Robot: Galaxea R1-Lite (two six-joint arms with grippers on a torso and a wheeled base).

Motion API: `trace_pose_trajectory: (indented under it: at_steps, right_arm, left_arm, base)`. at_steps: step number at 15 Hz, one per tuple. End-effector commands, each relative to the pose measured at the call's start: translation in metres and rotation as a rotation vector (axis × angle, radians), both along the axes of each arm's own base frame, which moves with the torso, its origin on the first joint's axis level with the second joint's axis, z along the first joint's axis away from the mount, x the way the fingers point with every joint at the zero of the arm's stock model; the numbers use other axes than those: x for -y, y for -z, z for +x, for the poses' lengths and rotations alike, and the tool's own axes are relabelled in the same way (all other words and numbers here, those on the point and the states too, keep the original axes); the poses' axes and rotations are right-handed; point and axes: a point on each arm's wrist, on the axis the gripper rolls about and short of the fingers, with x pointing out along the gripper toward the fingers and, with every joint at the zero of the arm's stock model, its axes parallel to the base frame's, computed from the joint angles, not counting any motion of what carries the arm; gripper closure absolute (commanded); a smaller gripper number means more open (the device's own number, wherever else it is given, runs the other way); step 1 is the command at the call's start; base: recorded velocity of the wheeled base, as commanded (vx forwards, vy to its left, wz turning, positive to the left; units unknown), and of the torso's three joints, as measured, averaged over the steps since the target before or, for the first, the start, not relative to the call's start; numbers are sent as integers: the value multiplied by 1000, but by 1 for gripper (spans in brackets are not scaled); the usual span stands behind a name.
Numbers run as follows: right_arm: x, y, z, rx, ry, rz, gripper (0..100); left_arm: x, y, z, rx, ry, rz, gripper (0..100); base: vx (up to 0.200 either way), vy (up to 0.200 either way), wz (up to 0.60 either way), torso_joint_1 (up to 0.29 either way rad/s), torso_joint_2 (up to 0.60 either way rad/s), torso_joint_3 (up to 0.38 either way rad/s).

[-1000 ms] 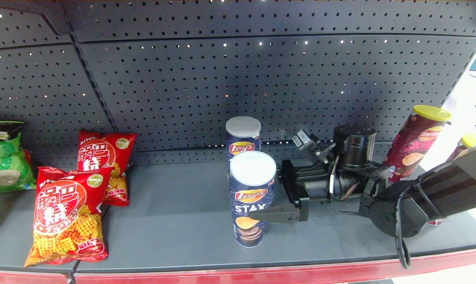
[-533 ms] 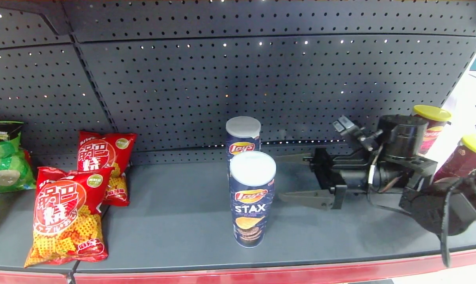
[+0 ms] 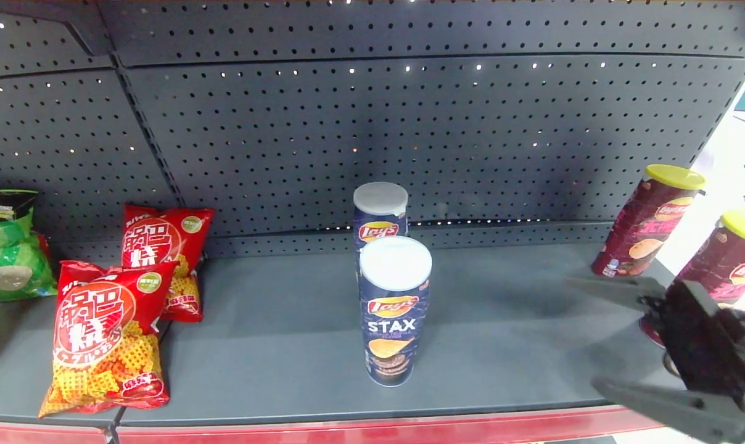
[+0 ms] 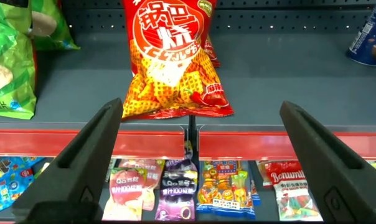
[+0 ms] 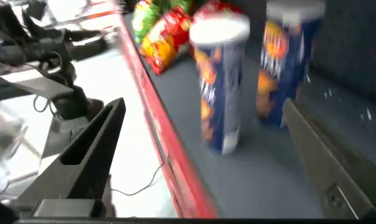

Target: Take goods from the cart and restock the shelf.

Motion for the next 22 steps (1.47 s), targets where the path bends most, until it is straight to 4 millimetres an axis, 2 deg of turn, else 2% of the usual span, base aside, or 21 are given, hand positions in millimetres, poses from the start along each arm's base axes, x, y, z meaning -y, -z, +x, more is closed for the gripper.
trace_pose_trajectory:
  at_steps: [1,3,4,6,13,14,18,20,22]
  right_arm:
    - [23,24,-73,100,124,51,0]
    - [32,21,-89,128,311,104,0]
    - [38,21,-96,125,475,145,0]
    - [44,25,-104,121,596,150,0]
    - [55,82,-138,-169,792,-12,0]
    - [55,95,-148,-201,832,-31,0]
    - [57,97,-161,-11,1021,9,0]
    - [61,101,-163,-1,1183,-15,0]
    - [62,104,-167,11,1194,8,0]
  left_arm:
    - [0,0,0,-1,0,-1,0]
    - [0,0,0,-1,0,-1,0]
    - [0,0,0,-1,0,-1,0]
    - [0,0,0,-1,0,-1,0]
    - [0,0,0,-1,0,-1,0]
    - [0,0,0,-1,0,-1,0]
    - [0,0,0,-1,0,-1,0]
    - [0,0,0,-1,0,-1,0]
    - [0,0,0,-1,0,-1,0]
  base:
    - [0,0,0,0,0,0]
    - [0,0,0,0,0,0]
    - [0,0,0,0,0,0]
    - [0,0,0,0,0,0]
    - [0,0,0,0,0,0]
    - [0,0,0,0,0,0]
    - [0,0,0,0,0,0]
    - [0,0,0,0,0,0]
    - [0,0,0,0,0,0]
